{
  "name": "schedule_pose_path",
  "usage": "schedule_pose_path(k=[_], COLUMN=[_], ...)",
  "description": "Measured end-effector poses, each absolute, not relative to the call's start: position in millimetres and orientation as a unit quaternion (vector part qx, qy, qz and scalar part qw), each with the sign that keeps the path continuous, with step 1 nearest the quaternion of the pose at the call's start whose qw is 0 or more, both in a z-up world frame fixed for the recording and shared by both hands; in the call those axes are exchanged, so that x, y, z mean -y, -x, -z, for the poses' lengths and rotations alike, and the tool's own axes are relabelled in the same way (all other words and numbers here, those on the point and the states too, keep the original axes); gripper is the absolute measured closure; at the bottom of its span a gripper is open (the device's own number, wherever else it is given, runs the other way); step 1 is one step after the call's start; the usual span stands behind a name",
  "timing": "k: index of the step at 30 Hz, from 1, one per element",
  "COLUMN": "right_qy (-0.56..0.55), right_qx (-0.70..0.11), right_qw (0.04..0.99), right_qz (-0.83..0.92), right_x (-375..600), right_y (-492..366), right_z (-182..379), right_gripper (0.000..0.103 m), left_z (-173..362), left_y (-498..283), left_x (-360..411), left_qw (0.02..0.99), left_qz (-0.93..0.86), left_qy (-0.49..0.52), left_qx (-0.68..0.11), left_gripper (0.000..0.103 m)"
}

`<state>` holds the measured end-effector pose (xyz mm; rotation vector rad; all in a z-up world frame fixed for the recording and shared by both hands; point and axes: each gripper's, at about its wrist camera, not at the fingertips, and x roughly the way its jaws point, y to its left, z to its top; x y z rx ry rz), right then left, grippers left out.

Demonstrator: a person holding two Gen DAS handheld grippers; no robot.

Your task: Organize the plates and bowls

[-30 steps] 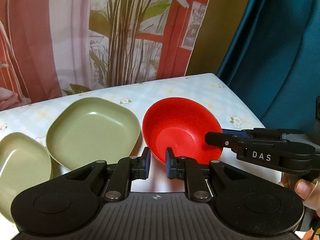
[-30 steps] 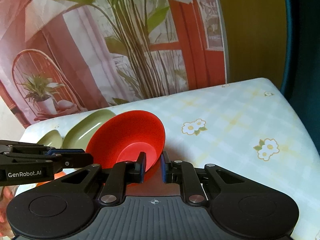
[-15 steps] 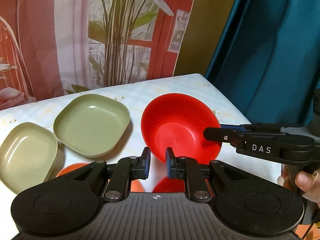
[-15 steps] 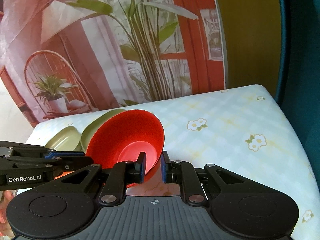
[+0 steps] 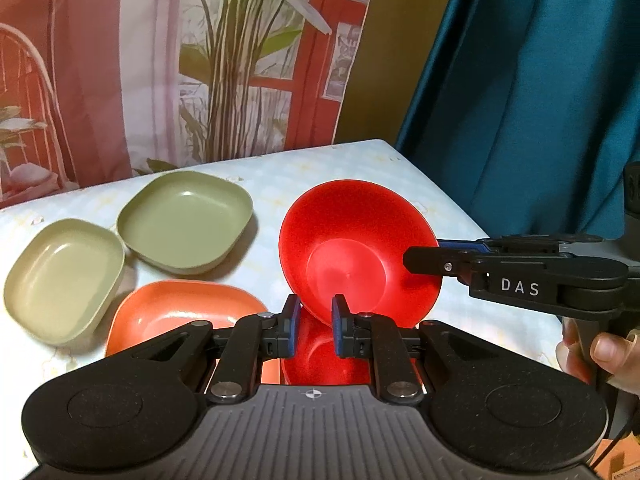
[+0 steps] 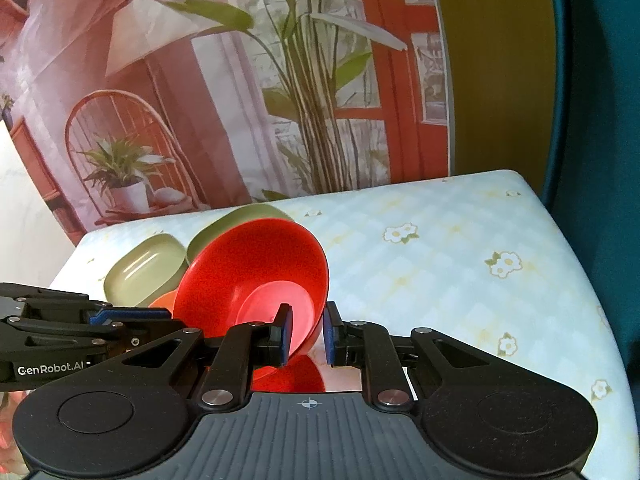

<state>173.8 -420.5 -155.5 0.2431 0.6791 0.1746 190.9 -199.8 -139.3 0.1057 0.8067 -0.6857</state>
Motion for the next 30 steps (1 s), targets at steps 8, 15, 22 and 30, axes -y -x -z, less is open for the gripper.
schedule_pose_path(k=[8,15,22,30], right_qy=[-0.113,-0.114,-0.113,-0.114], right_qx=[-0.339,-0.346,-0.359,-0.373], right_qw=[0.930,0.927,0.922,0.917], right_qz=[-0.087,-0.086,-0.085,-0.085], right_x=[412,409,408,405], right_y=[-157,-147,-143,-143], right_z=[157,164,175,188], right_gripper=[0.086,0.086,0.086,0.086], left_z=[140,143,151,157], left_y=[-176,-168,-166,-167], left_x=[193,191,193,193], left_qw=[0.858,0.853,0.849,0.845], left_qz=[0.332,0.334,0.332,0.329], left_qy=[-0.052,-0.058,-0.063,-0.064], left_qx=[-0.389,-0.397,-0.406,-0.417], left_gripper=[0.085,0.085,0.085,0.085])
